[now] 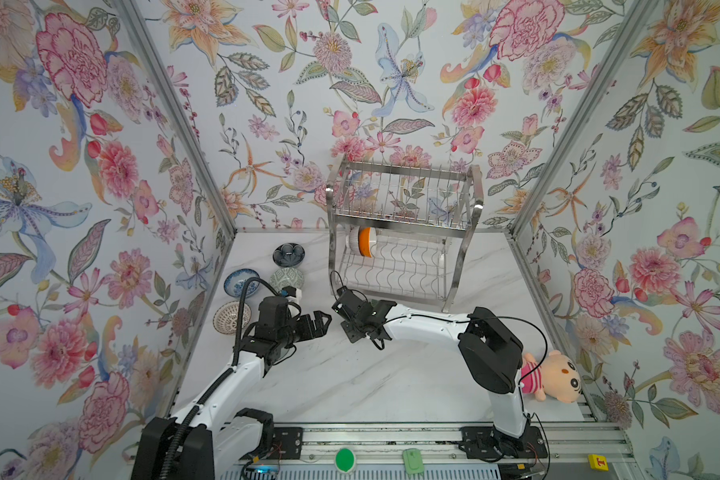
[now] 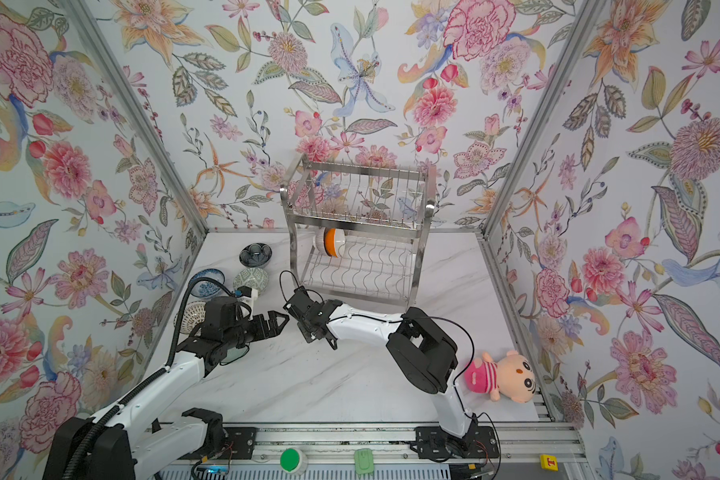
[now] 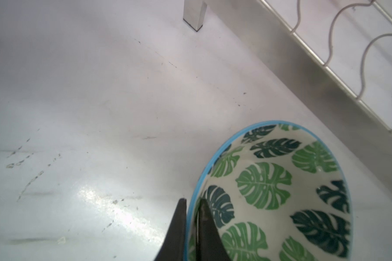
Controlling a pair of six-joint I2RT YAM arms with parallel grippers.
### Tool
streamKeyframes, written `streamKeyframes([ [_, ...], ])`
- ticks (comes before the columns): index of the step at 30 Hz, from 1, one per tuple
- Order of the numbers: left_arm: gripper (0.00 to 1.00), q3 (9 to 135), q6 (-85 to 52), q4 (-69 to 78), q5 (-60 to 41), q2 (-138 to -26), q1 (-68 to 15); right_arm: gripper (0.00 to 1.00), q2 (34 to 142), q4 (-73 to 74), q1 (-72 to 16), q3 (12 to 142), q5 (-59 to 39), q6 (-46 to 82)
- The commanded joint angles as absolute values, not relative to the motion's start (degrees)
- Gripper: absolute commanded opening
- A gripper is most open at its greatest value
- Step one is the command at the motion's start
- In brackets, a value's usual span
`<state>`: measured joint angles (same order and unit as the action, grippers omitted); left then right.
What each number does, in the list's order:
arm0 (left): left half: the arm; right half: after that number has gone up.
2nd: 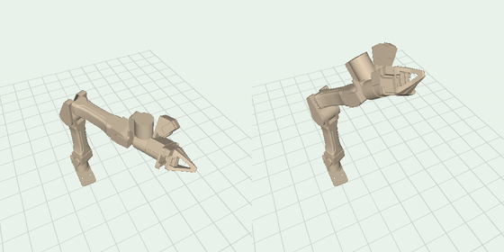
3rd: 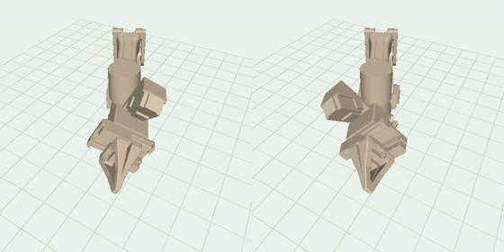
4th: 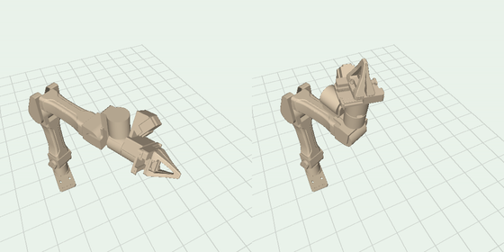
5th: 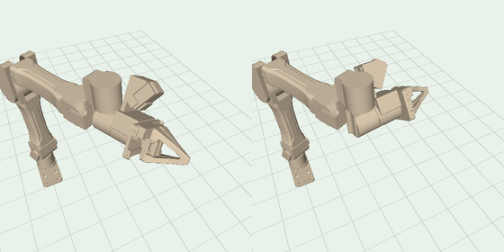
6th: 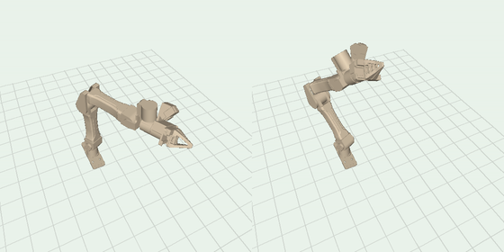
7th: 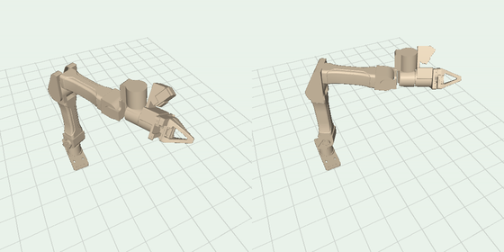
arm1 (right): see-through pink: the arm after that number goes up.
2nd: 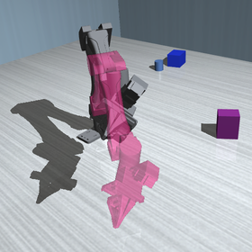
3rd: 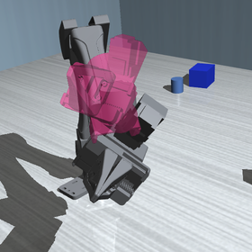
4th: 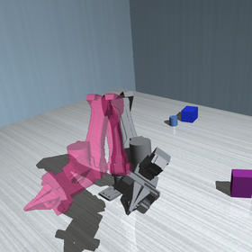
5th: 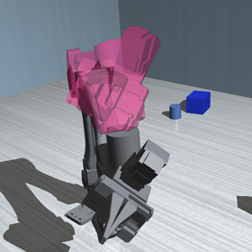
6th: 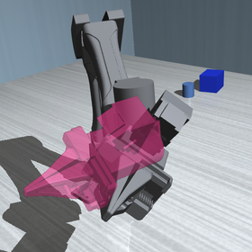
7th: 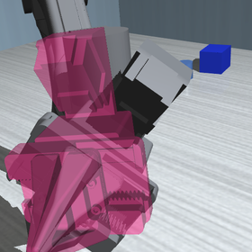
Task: Load the bowls into the dish rack
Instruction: 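Close the right gripper on the leaf bowl rim and lift it, then carry the leaf bowl with the right gripper into the rack beside the orange bowl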
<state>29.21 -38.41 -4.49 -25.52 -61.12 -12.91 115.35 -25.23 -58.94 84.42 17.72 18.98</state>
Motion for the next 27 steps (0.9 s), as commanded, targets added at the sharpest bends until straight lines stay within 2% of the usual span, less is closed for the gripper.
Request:
streamKeyframes([
  [1, 0.99, 28.96, -38.63, -3.90, -26.15, -60.89, -12.35, 0.05, 113.75, -25.65, -58.72, 84.32, 13.57, 19.39],
  [14, 0.99, 30.35, -38.14, -3.59, -26.52, -60.65, -13.85, 0.00, 100.96, -15.70, -56.94, 79.74, 5.57, 20.57],
  [21, 0.99, 30.78, -41.32, 4.77, -31.33, -61.32, -15.12, 0.00, 97.87, -6.42, -51.74, 77.07, 3.85, 24.40],
  [27, 0.99, 33.30, -44.17, 11.02, -31.45, -65.16, -17.88, 0.00, 97.81, 0.68, -47.25, 75.88, 4.56, 27.20],
])
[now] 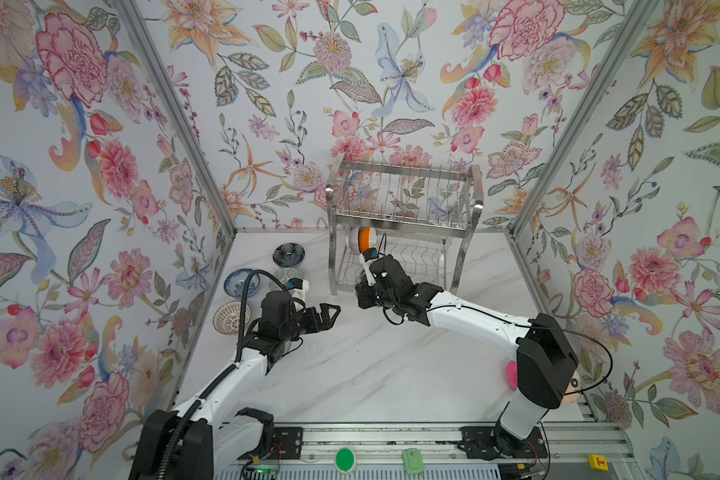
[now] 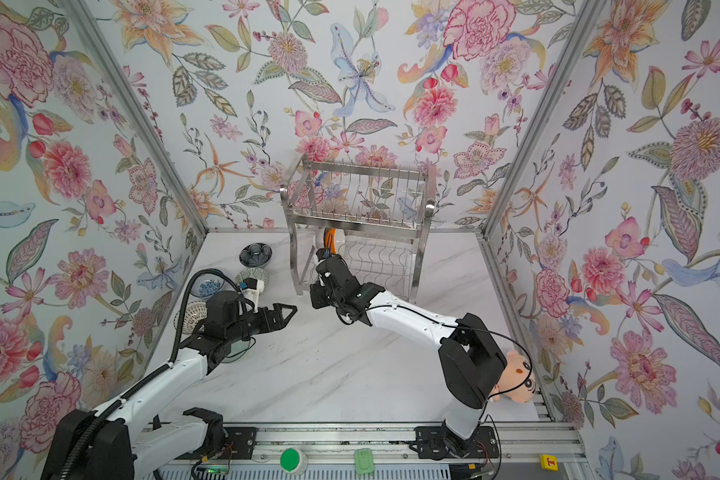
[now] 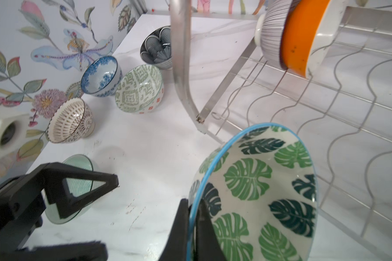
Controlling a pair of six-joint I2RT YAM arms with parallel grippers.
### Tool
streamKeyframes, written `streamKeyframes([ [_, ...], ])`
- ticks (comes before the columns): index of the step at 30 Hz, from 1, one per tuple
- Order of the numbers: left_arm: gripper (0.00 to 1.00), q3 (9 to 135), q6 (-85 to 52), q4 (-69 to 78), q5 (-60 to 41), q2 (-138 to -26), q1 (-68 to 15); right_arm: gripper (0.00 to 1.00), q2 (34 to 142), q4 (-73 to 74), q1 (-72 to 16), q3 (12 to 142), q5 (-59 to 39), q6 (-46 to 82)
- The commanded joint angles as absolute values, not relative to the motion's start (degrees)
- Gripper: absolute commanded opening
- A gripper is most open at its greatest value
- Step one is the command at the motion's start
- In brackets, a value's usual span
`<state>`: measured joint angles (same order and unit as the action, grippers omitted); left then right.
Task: Load the bowls into the dish rack
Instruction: 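Carry the leaf bowl with the right gripper into the rack beside the orange bowl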
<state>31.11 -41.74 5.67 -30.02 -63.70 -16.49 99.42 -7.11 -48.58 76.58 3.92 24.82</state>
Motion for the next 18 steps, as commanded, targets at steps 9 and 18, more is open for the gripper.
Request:
streamKeyframes([
  [9, 0.99, 38.78, -43.44, 14.94, -27.73, -73.53, -24.01, 0.00, 98.60, 10.00, -41.35, 73.63, 2.98, 30.28],
  [18, 0.99, 47.47, -38.14, 10.47, -22.46, -80.89, -28.44, 0.00, 100.51, 16.73, -37.49, 71.92, 2.17, 31.76],
])
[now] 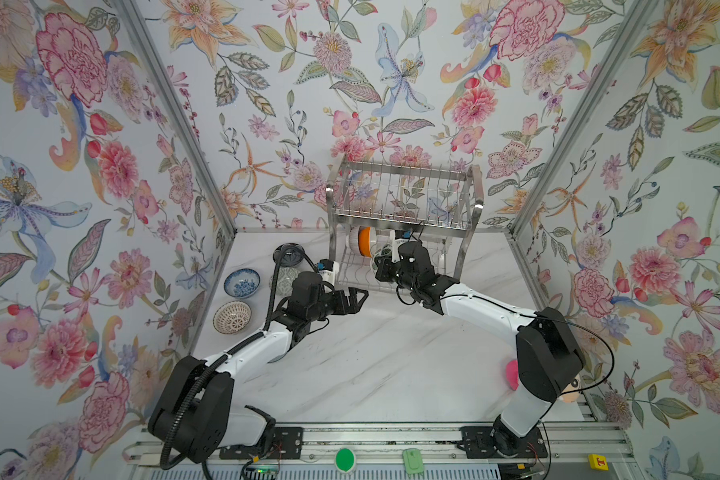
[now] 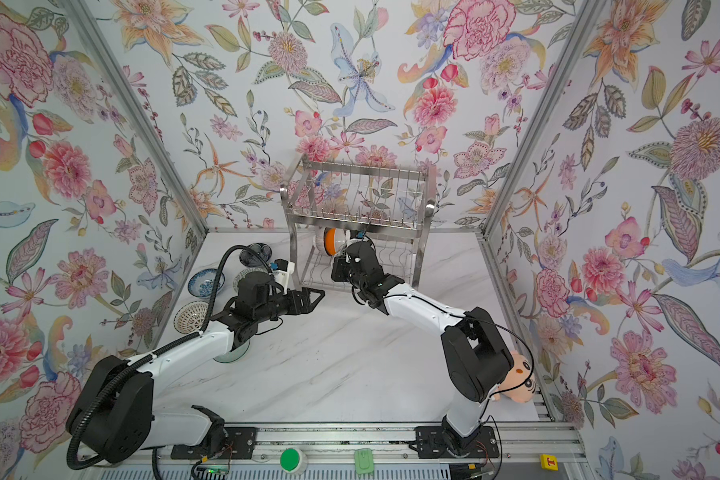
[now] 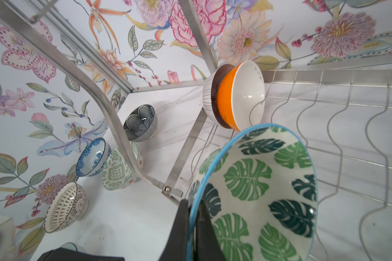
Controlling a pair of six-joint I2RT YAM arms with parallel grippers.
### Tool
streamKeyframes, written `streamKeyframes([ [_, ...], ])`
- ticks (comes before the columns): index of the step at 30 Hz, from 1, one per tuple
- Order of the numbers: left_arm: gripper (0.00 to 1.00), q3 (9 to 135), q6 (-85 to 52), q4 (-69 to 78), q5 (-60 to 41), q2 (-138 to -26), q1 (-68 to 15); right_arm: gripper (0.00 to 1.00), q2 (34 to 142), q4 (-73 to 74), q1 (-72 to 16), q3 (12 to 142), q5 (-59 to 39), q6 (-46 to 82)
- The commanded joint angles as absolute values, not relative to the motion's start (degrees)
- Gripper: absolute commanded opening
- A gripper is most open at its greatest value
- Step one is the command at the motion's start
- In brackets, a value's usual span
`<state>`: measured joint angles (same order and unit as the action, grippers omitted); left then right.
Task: Load the bowls into the dish rack
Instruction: 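Carry the leaf bowl with the right gripper into the rack beside the orange bowl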
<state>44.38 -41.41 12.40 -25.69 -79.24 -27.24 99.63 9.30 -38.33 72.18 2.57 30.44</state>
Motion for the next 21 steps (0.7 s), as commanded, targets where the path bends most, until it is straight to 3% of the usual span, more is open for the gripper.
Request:
streamKeyframes([
  [1, 0.99, 48.77, -37.37, 9.19, -21.47, -81.92, -28.90, 0.00, 100.76, 17.37, -37.44, 71.77, 2.28, 32.03],
  [21, 0.99, 65.22, -28.20, -3.09, -15.29, -95.01, -31.57, 0.00, 109.39, 32.91, -30.27, 70.73, -1.44, 37.79],
])
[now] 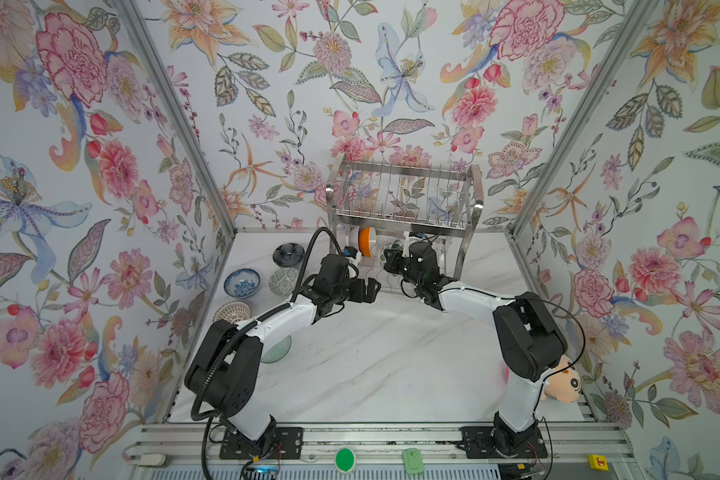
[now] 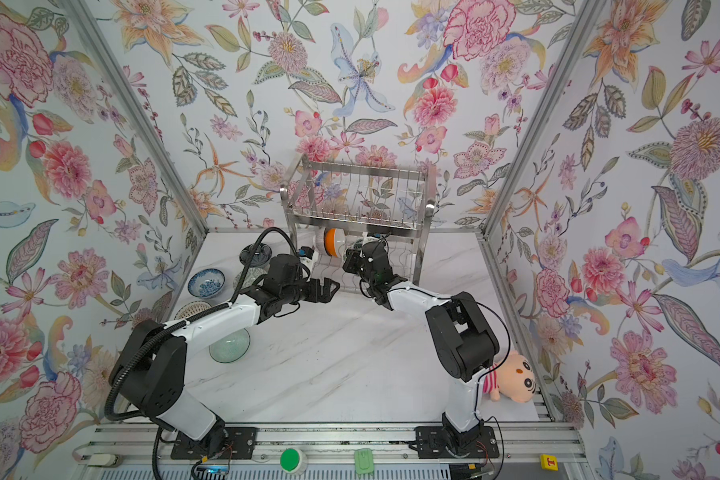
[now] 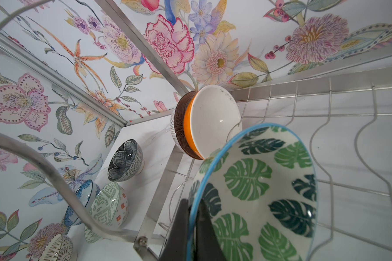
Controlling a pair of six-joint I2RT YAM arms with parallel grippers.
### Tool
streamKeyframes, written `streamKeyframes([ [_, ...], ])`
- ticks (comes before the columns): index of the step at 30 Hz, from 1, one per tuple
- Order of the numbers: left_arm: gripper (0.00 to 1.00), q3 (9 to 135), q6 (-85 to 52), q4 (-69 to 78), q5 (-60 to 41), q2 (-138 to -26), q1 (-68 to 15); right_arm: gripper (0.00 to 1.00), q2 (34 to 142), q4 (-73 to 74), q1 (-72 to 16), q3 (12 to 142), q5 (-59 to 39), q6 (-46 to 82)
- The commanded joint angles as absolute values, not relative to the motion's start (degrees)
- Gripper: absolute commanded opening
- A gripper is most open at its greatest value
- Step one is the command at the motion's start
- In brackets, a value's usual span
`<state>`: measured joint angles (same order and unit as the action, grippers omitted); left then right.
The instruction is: Load the bowls into the dish rack
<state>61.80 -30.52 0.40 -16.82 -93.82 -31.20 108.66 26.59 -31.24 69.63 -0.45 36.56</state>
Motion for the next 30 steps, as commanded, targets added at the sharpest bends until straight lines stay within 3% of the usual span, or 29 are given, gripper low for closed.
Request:
streamKeyframes([
  [1, 0.99, 66.60, -27.55, -4.31, -15.06, -95.55, -31.55, 0.00, 109.82, 33.30, -30.18, 70.82, -1.54, 37.84],
  [30, 0.99, 66.52, -19.51, -2.91, -13.71, -98.09, -31.29, 0.00, 125.25, 45.74, -28.04, 83.83, -8.26, 45.51],
])
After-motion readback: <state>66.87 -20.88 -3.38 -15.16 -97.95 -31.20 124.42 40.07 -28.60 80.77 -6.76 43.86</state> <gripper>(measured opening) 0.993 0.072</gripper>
